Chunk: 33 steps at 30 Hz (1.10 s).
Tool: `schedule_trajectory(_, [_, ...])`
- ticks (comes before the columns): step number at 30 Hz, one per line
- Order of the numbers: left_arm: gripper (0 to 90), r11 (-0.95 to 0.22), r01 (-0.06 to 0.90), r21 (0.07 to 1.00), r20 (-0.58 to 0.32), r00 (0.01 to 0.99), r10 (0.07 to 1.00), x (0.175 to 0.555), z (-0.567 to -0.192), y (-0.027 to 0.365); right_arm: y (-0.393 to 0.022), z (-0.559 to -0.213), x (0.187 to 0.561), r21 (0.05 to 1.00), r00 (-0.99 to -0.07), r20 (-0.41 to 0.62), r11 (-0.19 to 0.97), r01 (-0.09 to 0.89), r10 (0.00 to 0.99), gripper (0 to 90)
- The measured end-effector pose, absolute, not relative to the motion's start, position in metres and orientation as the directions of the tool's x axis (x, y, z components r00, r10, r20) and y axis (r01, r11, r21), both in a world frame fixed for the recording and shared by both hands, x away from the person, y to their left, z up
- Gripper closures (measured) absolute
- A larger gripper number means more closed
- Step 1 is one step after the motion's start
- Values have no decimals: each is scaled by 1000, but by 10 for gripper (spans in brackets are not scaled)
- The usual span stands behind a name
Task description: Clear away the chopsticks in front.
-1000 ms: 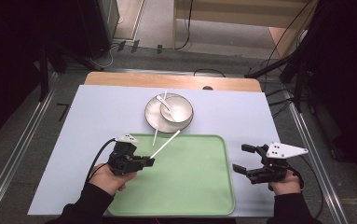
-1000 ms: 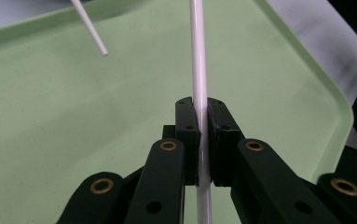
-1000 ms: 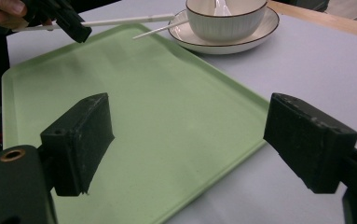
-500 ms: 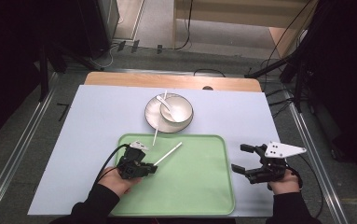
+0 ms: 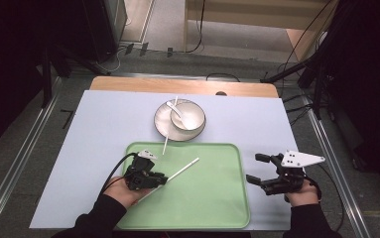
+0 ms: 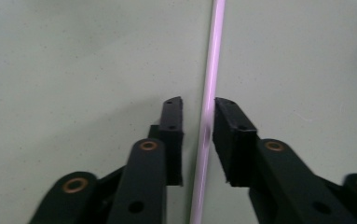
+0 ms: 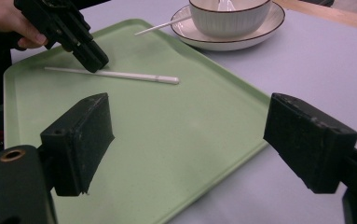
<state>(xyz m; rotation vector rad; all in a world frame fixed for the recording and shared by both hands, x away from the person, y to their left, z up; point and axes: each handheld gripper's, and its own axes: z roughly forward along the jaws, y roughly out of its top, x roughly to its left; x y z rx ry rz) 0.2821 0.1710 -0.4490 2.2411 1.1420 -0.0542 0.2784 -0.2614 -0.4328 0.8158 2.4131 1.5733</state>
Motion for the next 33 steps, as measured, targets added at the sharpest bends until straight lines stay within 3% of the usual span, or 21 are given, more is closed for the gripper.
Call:
schedule_trajectory(3, [554, -442, 746, 497, -329, 634, 700, 286, -445, 176, -262, -433, 278, 882, -840, 171, 300, 363, 515, 158])
schedule_trajectory(5, [488, -436, 742, 508, -334, 637, 695, 286, -441, 179, -262, -433, 278, 883, -840, 170, 299, 362, 515, 158])
schedule_trajectory(14, [327, -425, 705, 568, -303, 659, 688, 286, -405, 193, -262, -432, 277, 883, -842, 167, 301, 359, 514, 158])
schedule_trajectory(20, [303, -433, 677, 595, -250, 668, 701, 298, -391, 198, -263, -433, 278, 883, -839, 166, 301, 360, 518, 158])
schedule_trajectory(33, [321, -395, 681, 617, -262, 651, 712, 348, -381, 184, -267, -433, 273, 889, -833, 161, 289, 355, 529, 158])
